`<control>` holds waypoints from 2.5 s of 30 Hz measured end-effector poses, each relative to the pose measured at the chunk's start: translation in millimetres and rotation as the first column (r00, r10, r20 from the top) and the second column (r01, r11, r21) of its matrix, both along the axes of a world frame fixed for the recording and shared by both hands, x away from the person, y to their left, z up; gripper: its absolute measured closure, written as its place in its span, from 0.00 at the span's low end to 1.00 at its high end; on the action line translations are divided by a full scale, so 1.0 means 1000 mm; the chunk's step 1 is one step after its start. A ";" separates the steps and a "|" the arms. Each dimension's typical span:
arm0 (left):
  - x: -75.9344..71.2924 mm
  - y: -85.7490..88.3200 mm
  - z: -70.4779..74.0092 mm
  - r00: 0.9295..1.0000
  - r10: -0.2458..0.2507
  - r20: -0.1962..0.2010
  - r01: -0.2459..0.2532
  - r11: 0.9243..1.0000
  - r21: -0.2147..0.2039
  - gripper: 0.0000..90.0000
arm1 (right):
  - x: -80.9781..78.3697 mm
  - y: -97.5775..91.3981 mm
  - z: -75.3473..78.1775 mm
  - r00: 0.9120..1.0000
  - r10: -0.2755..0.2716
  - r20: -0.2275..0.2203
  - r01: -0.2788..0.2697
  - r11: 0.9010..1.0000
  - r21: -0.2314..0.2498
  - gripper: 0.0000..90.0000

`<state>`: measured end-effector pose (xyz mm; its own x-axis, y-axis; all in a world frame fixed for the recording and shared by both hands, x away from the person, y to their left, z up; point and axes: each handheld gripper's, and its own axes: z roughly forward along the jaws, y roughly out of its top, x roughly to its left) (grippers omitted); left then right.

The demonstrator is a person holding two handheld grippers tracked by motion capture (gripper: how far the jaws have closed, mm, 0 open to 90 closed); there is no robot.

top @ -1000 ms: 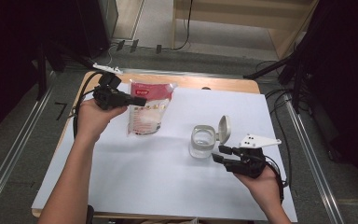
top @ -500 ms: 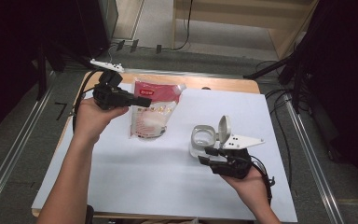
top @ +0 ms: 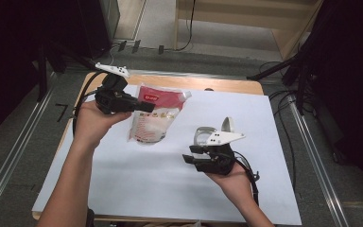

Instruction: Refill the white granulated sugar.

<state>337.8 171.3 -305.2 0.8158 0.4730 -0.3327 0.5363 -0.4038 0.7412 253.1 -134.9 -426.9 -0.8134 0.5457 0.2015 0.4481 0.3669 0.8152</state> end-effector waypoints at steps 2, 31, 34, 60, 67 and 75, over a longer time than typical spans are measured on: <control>0.000 0.001 0.000 1.000 -0.003 -0.003 0.003 1.000 -0.008 1.00 | 0.002 0.006 -0.001 1.000 0.006 0.007 -0.006 1.000 -0.003 0.63; -0.012 -0.010 0.008 0.997 -0.059 -0.057 0.059 0.998 -0.003 1.00 | 0.020 0.075 -0.039 1.000 0.007 -0.028 -0.006 1.000 0.009 0.61; -0.012 -0.011 0.007 0.994 -0.064 -0.089 0.063 0.998 -0.008 1.00 | 0.021 0.078 -0.045 0.999 0.006 -0.034 -0.006 1.000 0.010 0.62; -0.006 -0.014 -0.002 0.983 -0.072 -0.171 0.065 0.997 -0.047 0.99 | 0.016 0.085 -0.054 0.991 0.002 0.130 -0.008 0.999 0.045 0.58; -0.006 -0.026 -0.007 0.992 -0.058 -0.115 0.057 0.998 -0.012 0.97 | 0.011 0.082 -0.053 0.997 0.017 0.079 -0.022 0.997 0.071 0.62; -0.005 -0.043 -0.025 0.986 -0.154 -0.068 0.160 0.983 0.089 0.89 | 0.003 0.075 -0.050 0.999 0.037 0.032 -0.040 0.993 0.109 0.65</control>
